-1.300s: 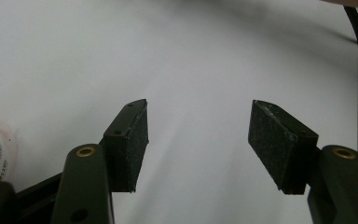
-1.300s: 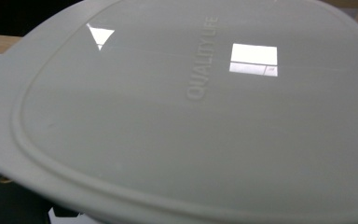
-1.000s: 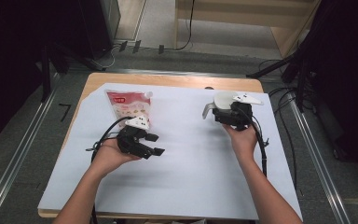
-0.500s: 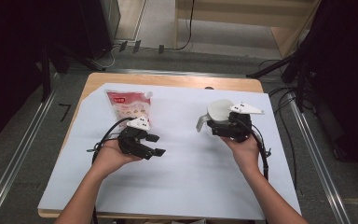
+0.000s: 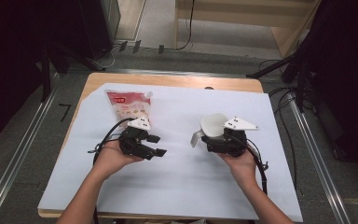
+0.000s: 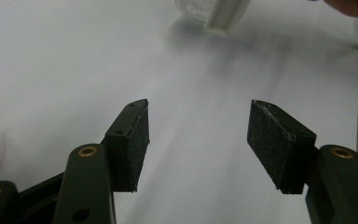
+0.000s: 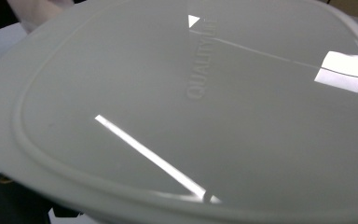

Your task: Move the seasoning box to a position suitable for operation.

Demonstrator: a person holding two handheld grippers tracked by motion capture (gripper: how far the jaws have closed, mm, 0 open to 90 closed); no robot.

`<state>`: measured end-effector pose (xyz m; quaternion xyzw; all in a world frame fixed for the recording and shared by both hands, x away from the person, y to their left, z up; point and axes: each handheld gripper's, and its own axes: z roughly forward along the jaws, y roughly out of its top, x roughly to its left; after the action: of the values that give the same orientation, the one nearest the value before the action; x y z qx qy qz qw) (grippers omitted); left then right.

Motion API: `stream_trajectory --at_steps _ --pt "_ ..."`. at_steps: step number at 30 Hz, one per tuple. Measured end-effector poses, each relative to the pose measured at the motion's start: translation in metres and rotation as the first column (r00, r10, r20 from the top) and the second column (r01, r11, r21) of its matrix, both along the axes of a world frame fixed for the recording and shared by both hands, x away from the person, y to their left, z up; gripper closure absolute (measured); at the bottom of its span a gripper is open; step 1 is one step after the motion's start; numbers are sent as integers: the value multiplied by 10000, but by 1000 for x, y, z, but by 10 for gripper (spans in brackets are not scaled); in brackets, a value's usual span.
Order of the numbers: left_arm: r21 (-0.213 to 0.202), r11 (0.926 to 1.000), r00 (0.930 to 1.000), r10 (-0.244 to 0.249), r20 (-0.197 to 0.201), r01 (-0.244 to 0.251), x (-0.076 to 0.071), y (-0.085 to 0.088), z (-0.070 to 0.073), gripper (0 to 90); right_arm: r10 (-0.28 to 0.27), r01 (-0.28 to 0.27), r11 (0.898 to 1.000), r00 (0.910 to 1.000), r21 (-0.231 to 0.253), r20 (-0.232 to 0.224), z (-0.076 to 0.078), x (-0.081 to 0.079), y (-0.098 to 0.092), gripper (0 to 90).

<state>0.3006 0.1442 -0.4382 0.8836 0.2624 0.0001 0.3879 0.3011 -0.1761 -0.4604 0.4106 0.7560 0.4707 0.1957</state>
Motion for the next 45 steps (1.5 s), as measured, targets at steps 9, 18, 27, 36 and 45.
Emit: stream_trajectory --at_steps 9,18,27,36,45 --pt "-16 10000 9999 63 146 -63 0 4 3 405 481 -480 9988 9985 33 -267 -15 -7 18 115" --pt "27 9999 9998 111 191 -112 0 5 2 406 647 -662 9975 9963 -245 -566 -30 -8 32 114" --pt "-11 10000 10000 33 -23 -33 1 3 1 415 575 -575 9983 9978 16 -321 -35 -11 30 111" --pt "7 10000 10000 73 16 -73 2 4 1 410 579 -581 9983 9967 -19 -568 -33 -11 30 110" --pt "43 10000 9999 79 79 -79 2 4 1 399 789 -805 9967 9923 -122 -956 -25 -15 24 80"
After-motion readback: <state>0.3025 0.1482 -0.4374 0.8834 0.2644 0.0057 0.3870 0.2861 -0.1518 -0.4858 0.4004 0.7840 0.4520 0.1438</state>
